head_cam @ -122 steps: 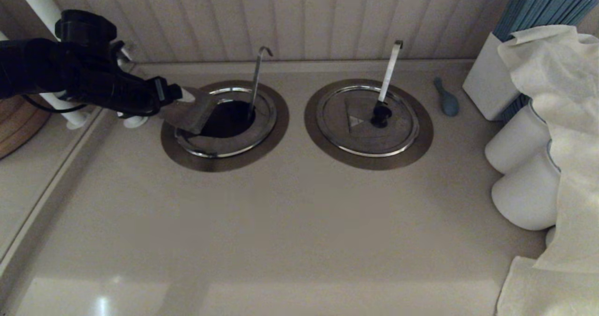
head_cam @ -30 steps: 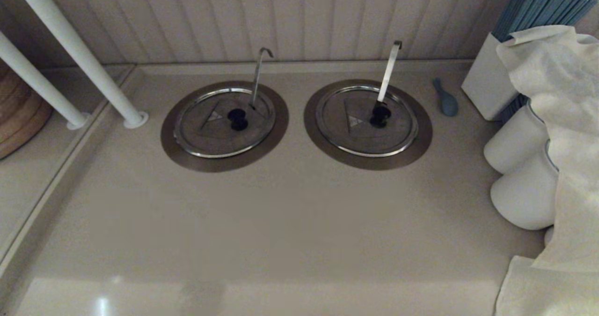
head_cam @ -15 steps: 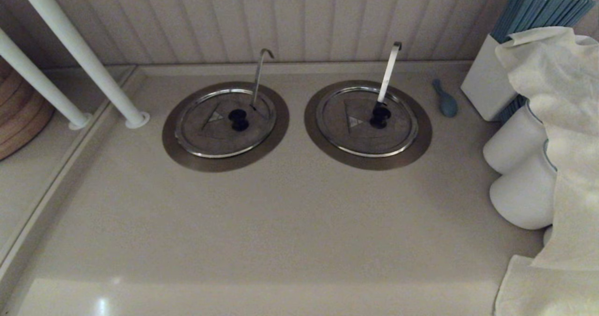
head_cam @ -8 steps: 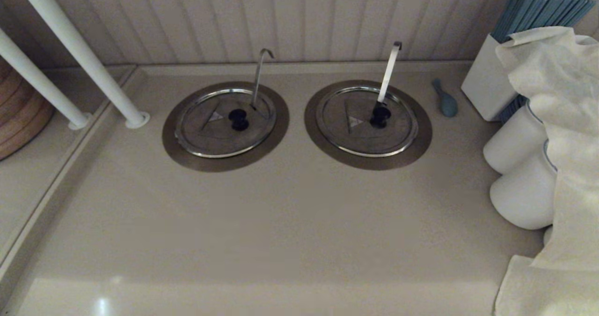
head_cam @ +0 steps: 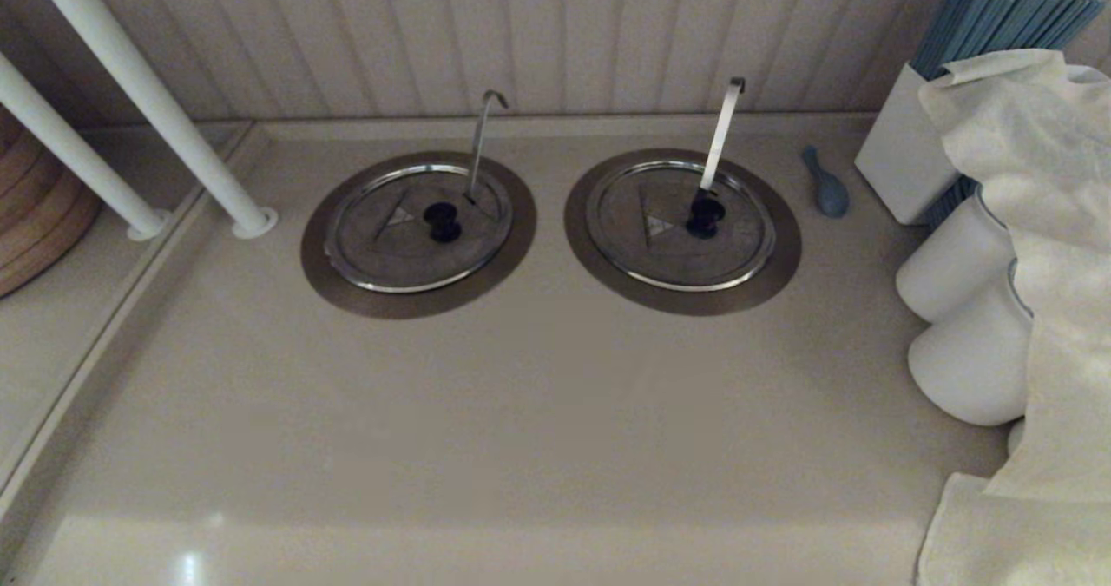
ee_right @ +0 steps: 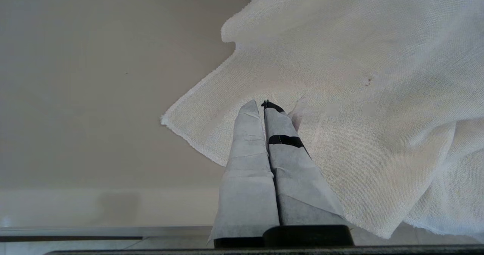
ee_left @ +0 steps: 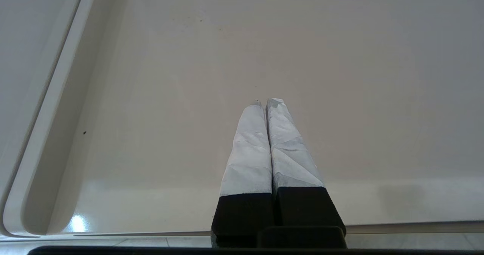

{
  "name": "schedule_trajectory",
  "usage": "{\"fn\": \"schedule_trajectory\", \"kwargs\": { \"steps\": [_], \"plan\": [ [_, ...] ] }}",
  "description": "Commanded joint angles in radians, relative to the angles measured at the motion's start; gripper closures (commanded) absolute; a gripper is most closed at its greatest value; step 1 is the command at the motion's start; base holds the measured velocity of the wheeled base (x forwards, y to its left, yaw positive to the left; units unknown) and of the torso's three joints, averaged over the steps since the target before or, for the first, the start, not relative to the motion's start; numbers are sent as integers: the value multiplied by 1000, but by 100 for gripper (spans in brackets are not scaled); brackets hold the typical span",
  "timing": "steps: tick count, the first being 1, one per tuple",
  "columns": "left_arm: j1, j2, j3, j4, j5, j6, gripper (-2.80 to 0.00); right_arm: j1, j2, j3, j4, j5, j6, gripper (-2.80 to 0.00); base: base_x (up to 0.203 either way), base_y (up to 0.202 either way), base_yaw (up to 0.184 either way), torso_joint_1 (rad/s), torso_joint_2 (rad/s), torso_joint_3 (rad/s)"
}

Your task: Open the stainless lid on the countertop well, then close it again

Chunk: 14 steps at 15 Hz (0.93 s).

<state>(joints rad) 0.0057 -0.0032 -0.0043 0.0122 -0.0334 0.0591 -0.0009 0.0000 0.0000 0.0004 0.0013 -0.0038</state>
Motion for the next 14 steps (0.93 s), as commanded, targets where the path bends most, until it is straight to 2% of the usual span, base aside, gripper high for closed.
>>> {"fn": "schedule_trajectory", "kwargs": {
  "steps": [1,14],
  "plan": [
    [0,5,0,0,0,1,0,0,0,0,0,0,-1,0,0,0,0,0,0,0],
    [0,5,0,0,10,-32,0,1,0,0,0,0,-1,0,0,0,0,0,0,0]
  ]
}}
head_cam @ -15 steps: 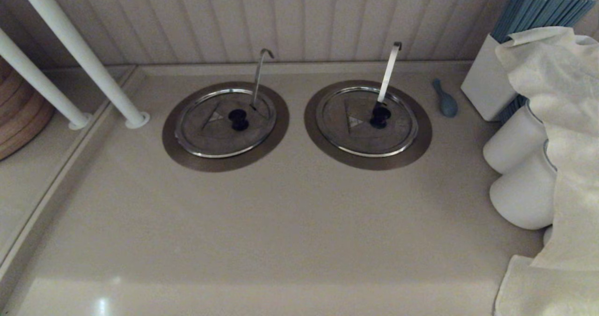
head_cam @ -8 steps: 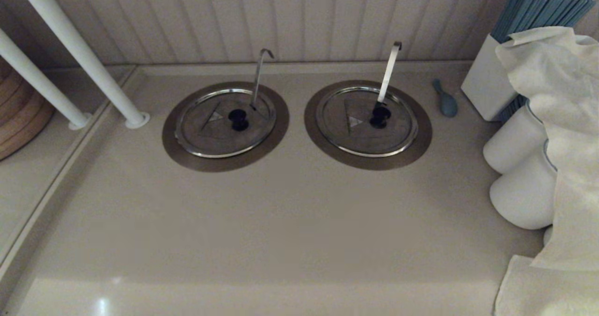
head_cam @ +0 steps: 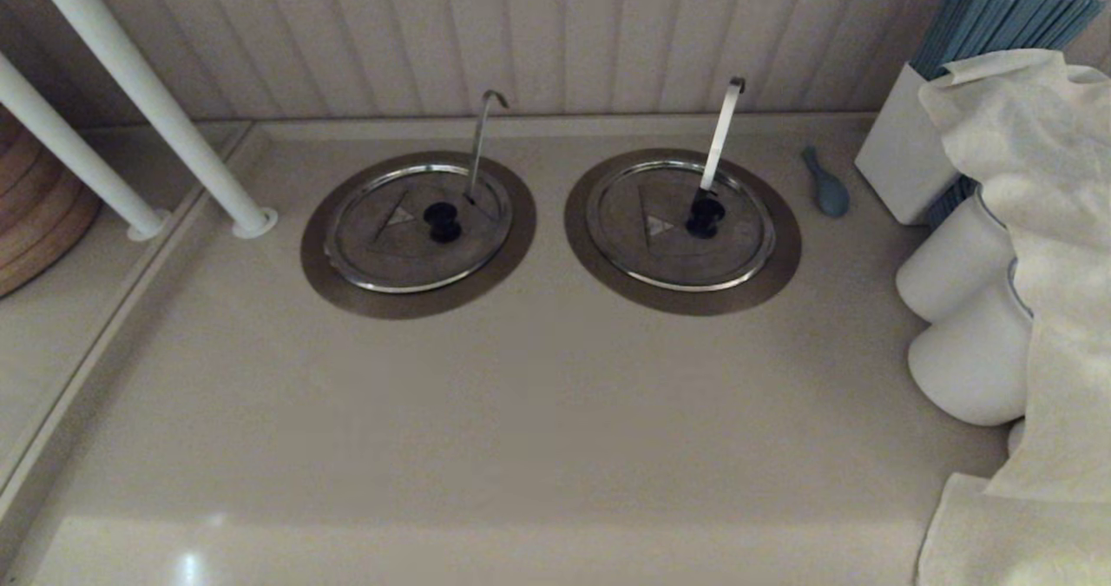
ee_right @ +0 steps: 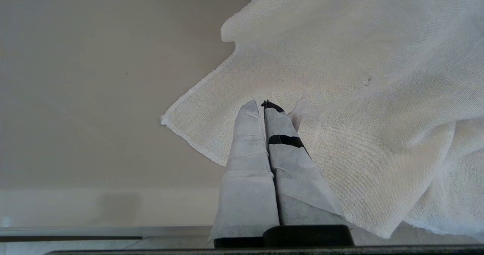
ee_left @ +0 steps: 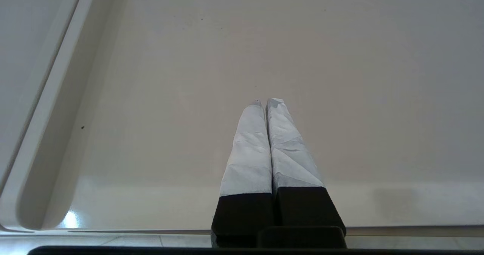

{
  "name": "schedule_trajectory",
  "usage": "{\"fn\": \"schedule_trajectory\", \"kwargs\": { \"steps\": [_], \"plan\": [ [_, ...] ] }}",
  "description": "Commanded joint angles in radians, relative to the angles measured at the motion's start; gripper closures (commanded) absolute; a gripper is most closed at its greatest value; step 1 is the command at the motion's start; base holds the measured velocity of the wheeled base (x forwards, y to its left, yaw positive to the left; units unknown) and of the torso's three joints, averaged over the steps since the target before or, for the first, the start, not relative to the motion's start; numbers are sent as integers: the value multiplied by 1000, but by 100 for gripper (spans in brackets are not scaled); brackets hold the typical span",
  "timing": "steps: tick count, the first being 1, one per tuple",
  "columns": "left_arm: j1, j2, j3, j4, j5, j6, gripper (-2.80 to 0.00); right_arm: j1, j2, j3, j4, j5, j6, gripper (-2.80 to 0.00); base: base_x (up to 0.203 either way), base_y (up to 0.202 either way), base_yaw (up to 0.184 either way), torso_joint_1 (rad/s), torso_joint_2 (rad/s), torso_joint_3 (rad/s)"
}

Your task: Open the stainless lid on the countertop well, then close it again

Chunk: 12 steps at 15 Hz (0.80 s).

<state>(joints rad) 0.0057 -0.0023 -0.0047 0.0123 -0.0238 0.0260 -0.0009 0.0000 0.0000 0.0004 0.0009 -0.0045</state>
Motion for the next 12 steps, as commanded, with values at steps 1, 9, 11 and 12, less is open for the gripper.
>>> {"fn": "schedule_trajectory", "kwargs": {
  "steps": [1,9,11,12],
  "plan": [
    [0,3,0,0,2,0,0,1,0,0,1,1,-1,0,0,0,0,0,0,0],
    [0,4,0,0,3,-11,0,1,0,0,3,1,-2,0,0,0,0,0,0,0],
    [0,4,0,0,1,-3,0,1,0,0,1,1,-2,0,0,0,0,0,0,0],
    [0,4,0,0,2,-6,0,1,0,0,2,1,-2,0,0,0,0,0,0,0]
  ]
}}
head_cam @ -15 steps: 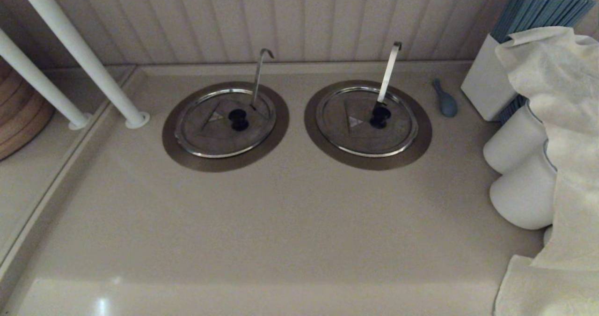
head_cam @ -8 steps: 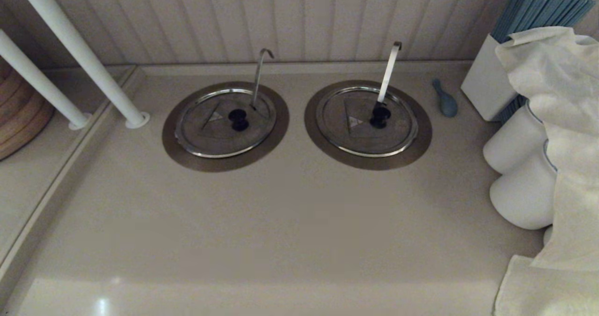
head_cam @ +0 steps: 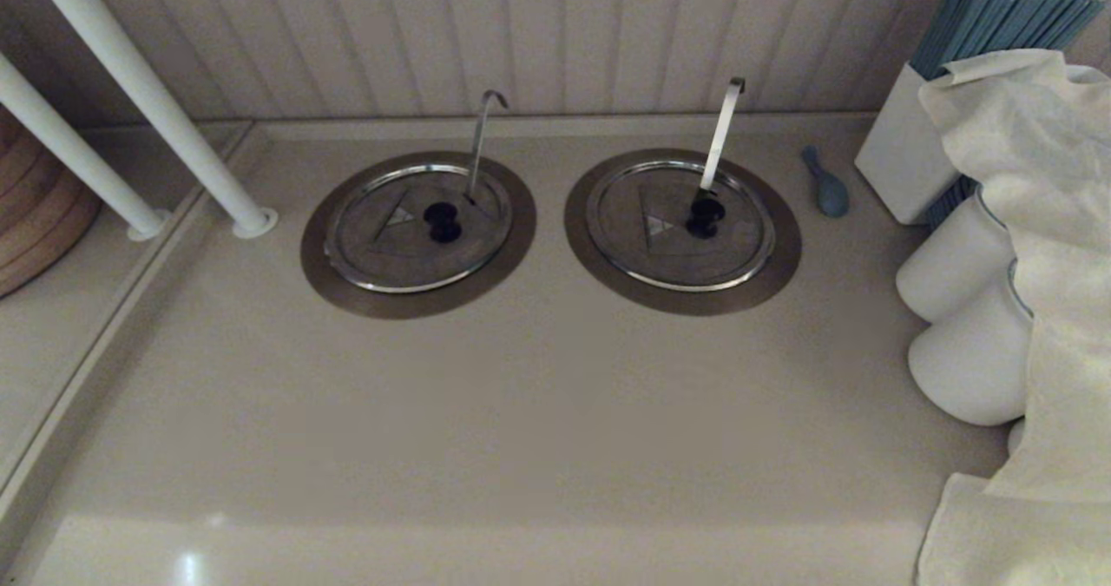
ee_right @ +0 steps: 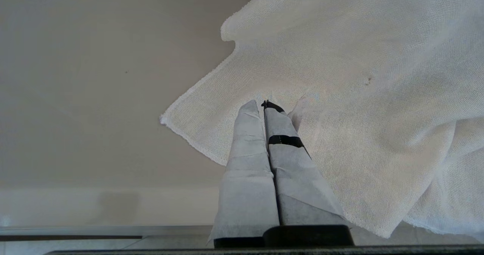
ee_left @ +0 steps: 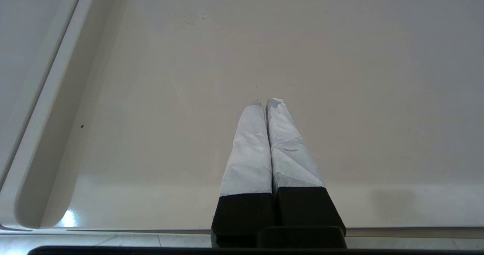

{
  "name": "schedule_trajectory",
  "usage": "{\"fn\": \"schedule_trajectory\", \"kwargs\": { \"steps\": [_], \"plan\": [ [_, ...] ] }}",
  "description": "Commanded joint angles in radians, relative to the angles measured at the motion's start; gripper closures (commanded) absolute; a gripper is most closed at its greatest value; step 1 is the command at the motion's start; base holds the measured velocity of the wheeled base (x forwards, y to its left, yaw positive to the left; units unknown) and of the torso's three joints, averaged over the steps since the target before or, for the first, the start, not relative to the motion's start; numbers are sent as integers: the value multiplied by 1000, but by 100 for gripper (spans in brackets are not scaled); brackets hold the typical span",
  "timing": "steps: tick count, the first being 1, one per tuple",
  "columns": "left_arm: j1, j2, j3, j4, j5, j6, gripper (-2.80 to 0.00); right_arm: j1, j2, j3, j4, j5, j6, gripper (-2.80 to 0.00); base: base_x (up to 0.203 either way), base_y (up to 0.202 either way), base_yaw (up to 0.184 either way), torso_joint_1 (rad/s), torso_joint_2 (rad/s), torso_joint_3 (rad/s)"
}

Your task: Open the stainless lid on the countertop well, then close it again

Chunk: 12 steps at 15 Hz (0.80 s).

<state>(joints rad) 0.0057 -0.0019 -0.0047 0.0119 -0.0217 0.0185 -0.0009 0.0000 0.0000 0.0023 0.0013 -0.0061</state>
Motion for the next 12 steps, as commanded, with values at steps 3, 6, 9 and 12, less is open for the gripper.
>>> {"fn": "schedule_trajectory", "kwargs": {
  "steps": [3,6,9,12],
  "plan": [
    [0,2,0,0,1,-3,0,1,0,0,1,0,0,0,0,0,0,0,0,0],
    [0,3,0,0,2,-3,0,1,0,0,1,0,-5,0,0,0,0,0,0,0],
    [0,2,0,0,2,-4,0,1,0,0,1,0,-5,0,0,0,0,0,0,0],
    [0,3,0,0,2,-5,0,0,0,0,-1,2,-6,0,0,0,0,0,0,0]
  ]
}}
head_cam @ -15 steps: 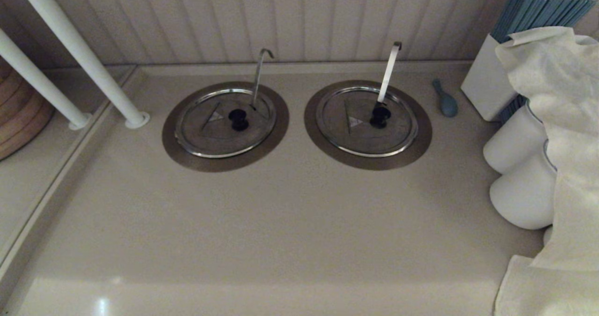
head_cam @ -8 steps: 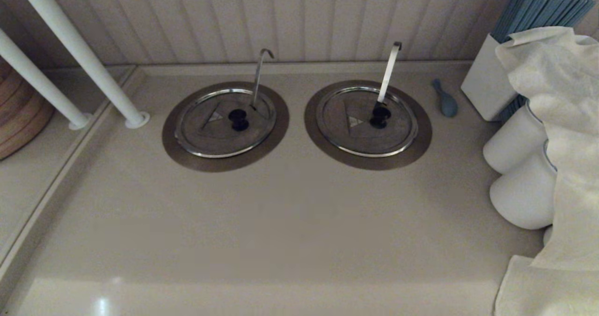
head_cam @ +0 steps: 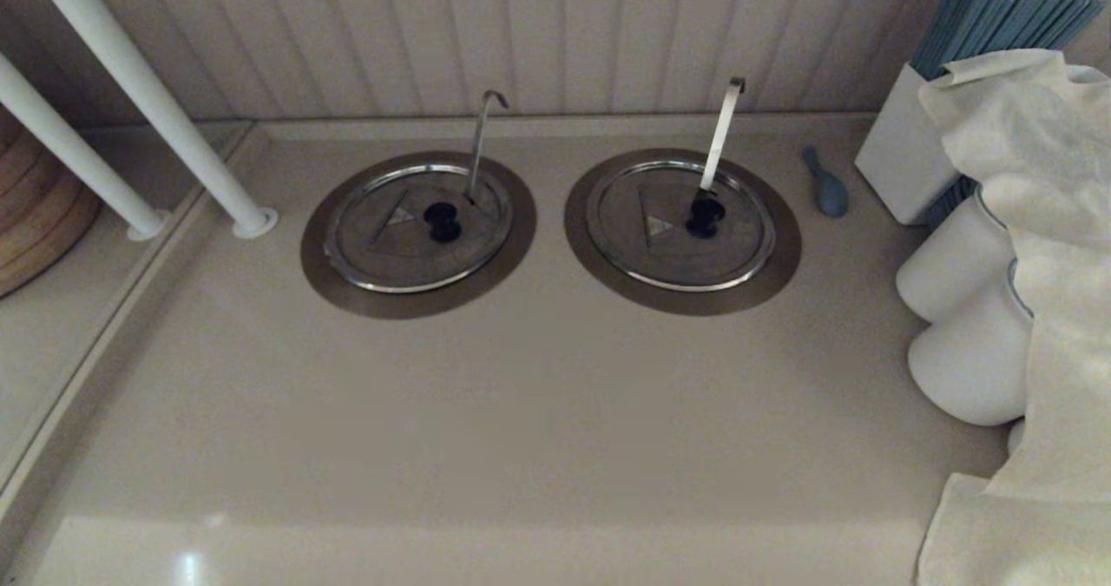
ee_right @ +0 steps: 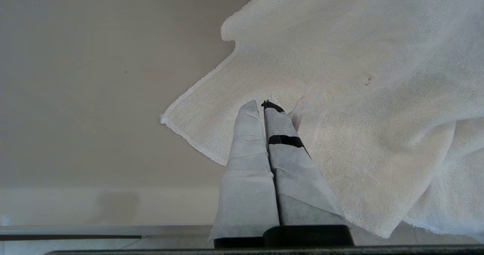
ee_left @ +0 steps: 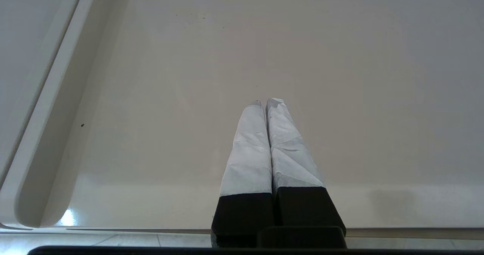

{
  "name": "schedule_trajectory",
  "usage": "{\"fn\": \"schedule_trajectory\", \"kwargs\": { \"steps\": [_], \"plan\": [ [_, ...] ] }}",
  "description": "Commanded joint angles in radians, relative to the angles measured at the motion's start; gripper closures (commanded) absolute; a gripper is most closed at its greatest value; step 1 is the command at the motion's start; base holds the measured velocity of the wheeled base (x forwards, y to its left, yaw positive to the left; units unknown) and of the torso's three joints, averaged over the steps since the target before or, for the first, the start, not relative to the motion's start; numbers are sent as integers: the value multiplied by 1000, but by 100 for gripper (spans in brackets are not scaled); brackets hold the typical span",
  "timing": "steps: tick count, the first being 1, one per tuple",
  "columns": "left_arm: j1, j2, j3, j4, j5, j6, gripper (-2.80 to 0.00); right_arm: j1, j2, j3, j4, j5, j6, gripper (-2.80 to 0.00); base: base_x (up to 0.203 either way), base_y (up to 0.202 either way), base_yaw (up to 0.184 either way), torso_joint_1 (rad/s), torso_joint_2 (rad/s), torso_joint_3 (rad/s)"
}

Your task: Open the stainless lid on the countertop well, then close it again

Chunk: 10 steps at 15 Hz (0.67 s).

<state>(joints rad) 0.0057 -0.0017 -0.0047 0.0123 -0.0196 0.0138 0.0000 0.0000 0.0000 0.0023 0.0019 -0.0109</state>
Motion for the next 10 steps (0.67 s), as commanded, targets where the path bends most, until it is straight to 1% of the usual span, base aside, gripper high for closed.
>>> {"fn": "schedule_trajectory", "kwargs": {
  "steps": [1,10],
  "plan": [
    [0,3,0,0,0,0,0,-1,0,0,-1,2,-1,0,0,0,0,0,0,0],
    [0,2,0,0,0,-5,0,-1,0,0,-1,1,0,0,0,0,0,0,0,0]
  ]
}}
